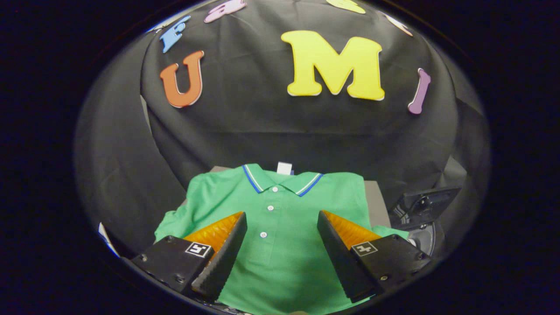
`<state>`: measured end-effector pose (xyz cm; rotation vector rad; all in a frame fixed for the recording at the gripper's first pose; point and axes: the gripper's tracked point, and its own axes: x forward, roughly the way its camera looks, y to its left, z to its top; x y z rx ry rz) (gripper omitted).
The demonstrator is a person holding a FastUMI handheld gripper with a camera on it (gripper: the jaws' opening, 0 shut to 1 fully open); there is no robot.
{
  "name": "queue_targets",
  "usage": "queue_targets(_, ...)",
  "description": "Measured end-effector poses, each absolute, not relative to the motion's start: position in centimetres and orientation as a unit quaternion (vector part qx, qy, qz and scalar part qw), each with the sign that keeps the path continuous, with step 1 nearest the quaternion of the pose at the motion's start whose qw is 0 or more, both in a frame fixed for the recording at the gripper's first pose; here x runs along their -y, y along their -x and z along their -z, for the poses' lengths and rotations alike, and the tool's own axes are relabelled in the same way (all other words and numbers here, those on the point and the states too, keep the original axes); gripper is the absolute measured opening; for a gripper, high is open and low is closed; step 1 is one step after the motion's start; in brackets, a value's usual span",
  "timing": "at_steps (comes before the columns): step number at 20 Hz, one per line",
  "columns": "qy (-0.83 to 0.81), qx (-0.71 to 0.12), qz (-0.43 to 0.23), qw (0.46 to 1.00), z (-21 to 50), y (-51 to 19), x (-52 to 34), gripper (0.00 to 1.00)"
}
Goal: Put the clothes into the washing machine and then close the washing machine lid.
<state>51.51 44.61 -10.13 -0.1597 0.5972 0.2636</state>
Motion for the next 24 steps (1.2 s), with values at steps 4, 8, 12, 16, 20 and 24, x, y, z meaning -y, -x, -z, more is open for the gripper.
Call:
queue_targets(4, 0.084, -0.329, -0.12, 0.933, 12.5, -52.5, -44.9, 1.0)
queue_targets(8, 0.11, -0.339, -0.104, 0.929, 13.2, -52.6, -44.8, 1.0)
queue_targets(12, 0.109, -0.365, -0.095, 0.92, 13.4, -52.7, -44.8, 1.0)
queue_targets(16, 0.109, -0.387, -0.082, 0.912, 13.4, -52.6, -44.7, 0.96)
queue_targets(20, 0.117, -0.379, -0.063, 0.916, 13.2, -53.3, -44.6, 0.48)
queue_targets(24, 0.134, -0.372, -0.081, 0.915, 13.0, -53.0, -44.6, 0.13)
